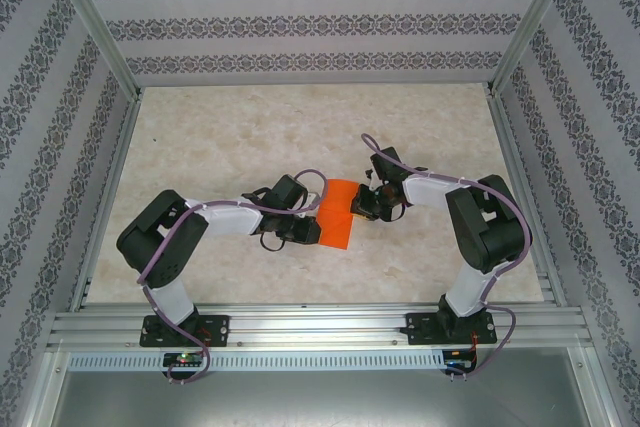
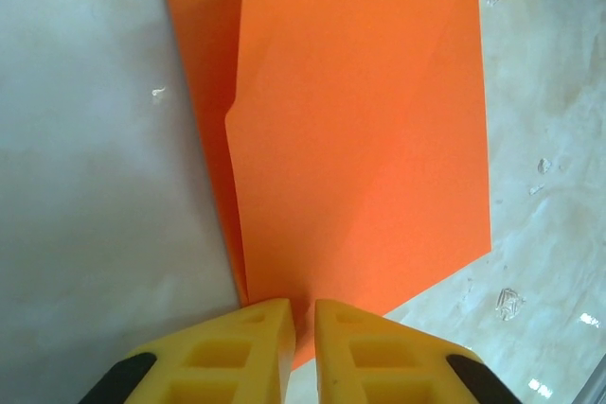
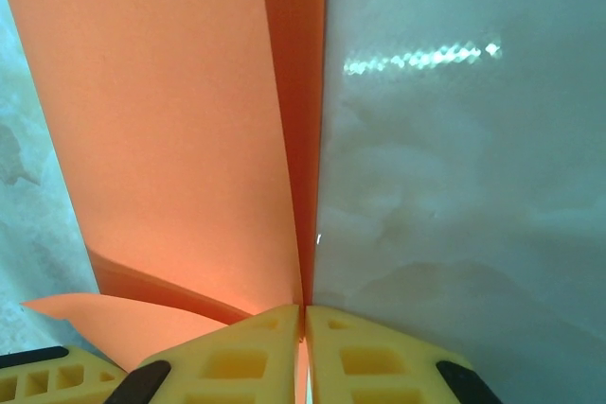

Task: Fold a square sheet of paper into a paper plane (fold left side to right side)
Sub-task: Fold the triangle a second time at the center of the table.

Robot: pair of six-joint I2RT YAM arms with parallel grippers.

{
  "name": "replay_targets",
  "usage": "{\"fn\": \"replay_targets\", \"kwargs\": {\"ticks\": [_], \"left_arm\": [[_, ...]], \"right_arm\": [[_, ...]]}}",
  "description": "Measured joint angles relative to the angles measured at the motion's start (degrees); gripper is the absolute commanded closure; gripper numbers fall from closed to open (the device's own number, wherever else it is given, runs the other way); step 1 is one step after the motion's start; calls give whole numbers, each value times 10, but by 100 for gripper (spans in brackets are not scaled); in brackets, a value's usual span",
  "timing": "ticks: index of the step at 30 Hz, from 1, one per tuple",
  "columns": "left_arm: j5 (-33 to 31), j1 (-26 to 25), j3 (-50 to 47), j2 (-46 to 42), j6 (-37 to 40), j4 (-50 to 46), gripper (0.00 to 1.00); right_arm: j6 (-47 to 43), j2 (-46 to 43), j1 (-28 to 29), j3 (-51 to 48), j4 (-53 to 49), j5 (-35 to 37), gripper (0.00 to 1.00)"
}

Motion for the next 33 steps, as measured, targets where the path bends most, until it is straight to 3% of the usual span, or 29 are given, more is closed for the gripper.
{"fn": "replay_targets", "kwargs": {"ticks": [12,21,33], "left_arm": [[-38,-2,19,-25,0,-67,76],[-23,-2,64,-78,0,-96,76],[15,-2,93,-2,0,-88,78]], "right_arm": [[-15,-77,-17,0,-34,25,86],[5,-99,41,-10,-18,-3,86],[23,-87,63,-10,2,-38,87]]}}
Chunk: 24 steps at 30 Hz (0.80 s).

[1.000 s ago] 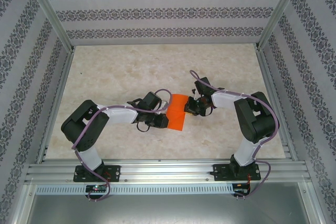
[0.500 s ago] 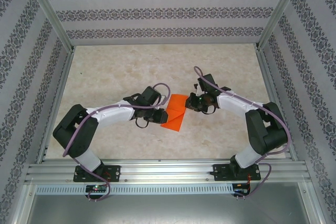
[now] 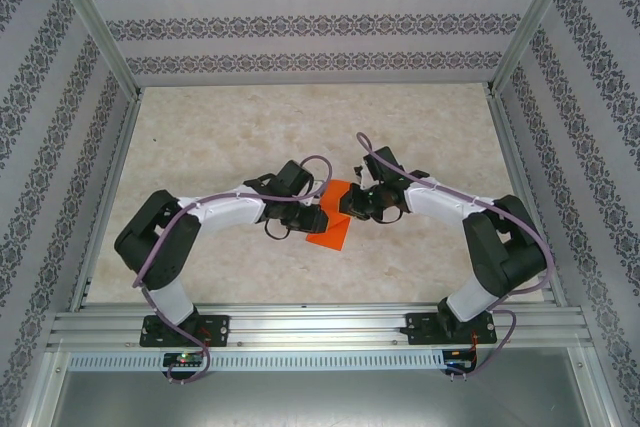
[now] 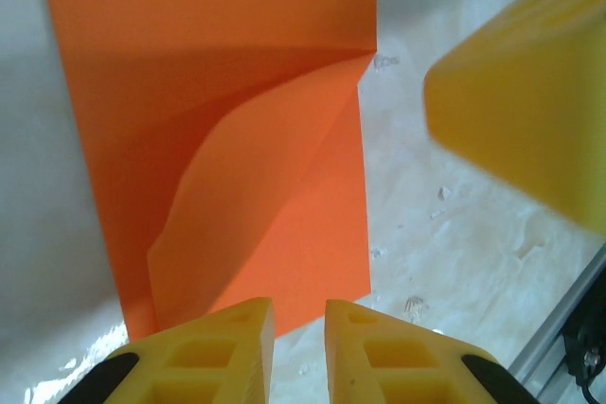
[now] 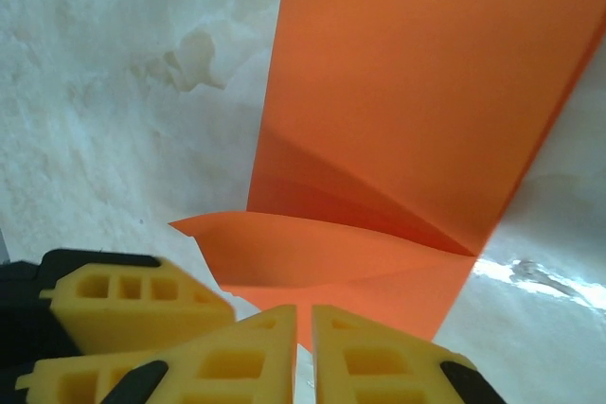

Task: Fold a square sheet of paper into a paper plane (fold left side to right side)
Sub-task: Fold the triangle a second time at the center of the table.

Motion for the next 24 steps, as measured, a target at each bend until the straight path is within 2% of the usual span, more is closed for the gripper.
{"fn": "replay_targets", "kwargs": {"ticks": [11,24], "left_arm": [[2,1,29,49,0,1,77],[21,0,29,52,0,6,75]], "right_arm": [[10,84,11,19,13,-8,86],[10,110,11,31,6,14,87]]}}
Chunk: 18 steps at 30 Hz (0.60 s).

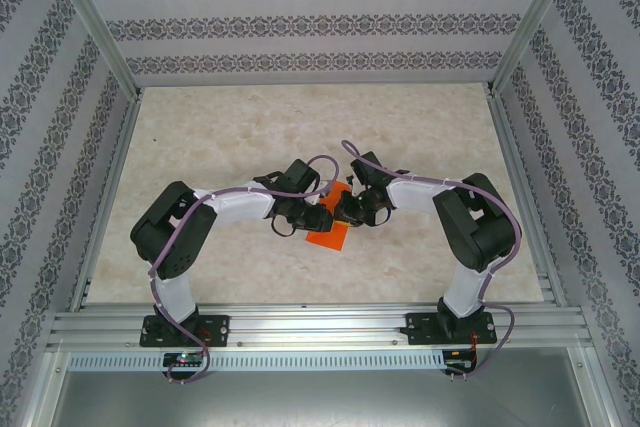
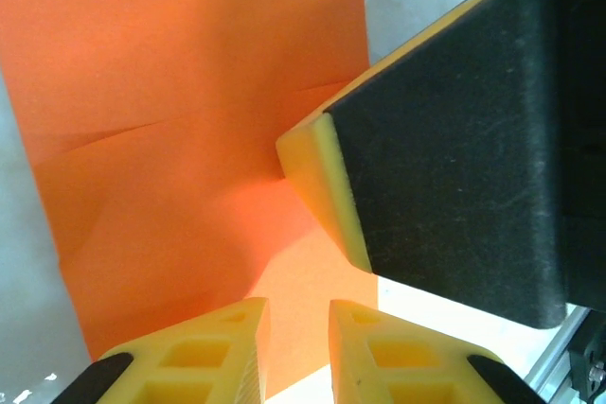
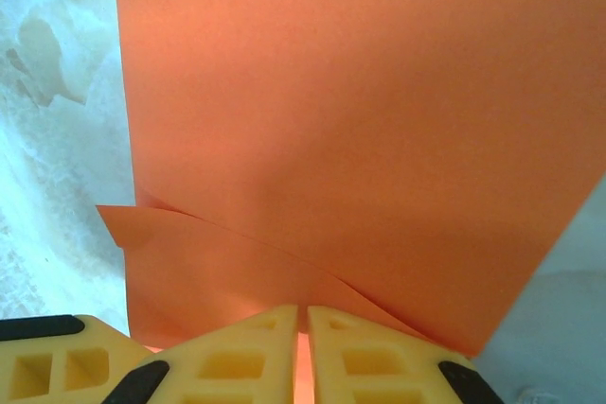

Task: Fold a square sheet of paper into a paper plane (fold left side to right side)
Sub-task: Fold the triangle a second time at the center of the table.

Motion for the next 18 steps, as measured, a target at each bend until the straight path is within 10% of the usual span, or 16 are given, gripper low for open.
{"fn": "replay_targets", "kwargs": {"ticks": [18], "left_arm": [[-11,-8,0,23,7,1,76]], "right_arm": [[-2,1,0,1,-2,0,87]]}}
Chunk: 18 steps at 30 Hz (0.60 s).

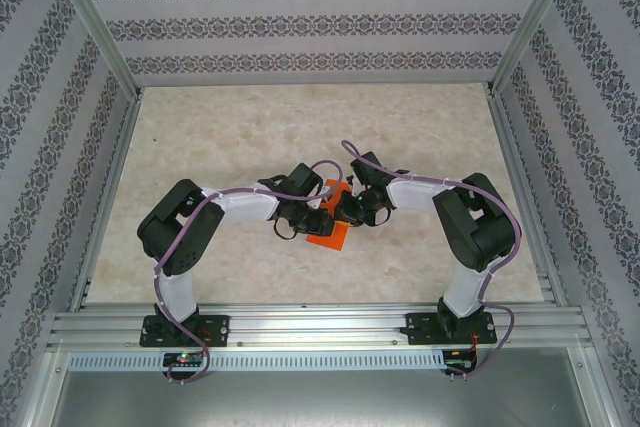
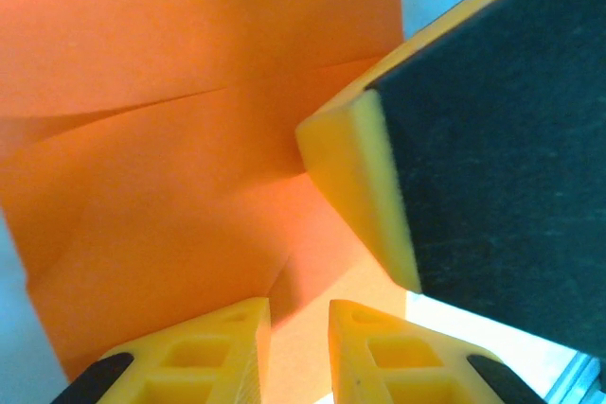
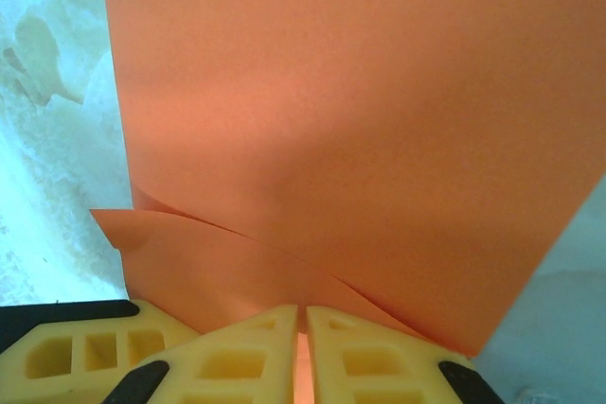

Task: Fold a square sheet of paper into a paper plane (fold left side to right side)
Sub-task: Fold the triangle a second time at the center of the table.

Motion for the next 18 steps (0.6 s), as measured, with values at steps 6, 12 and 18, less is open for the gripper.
{"fn": "replay_targets", "kwargs": {"ticks": [6,12,18], "left_arm": [[-12,0,-6,-3,5,1,76],[-22,0,-33,-23,8,13,76],[-40,0,-71,-57,8,14,75]], "right_arm": [[0,0,0,0,-1,2,87],[0,0,0,0,-2,2,87],[-1,0,0,0,-2,2,87]]}}
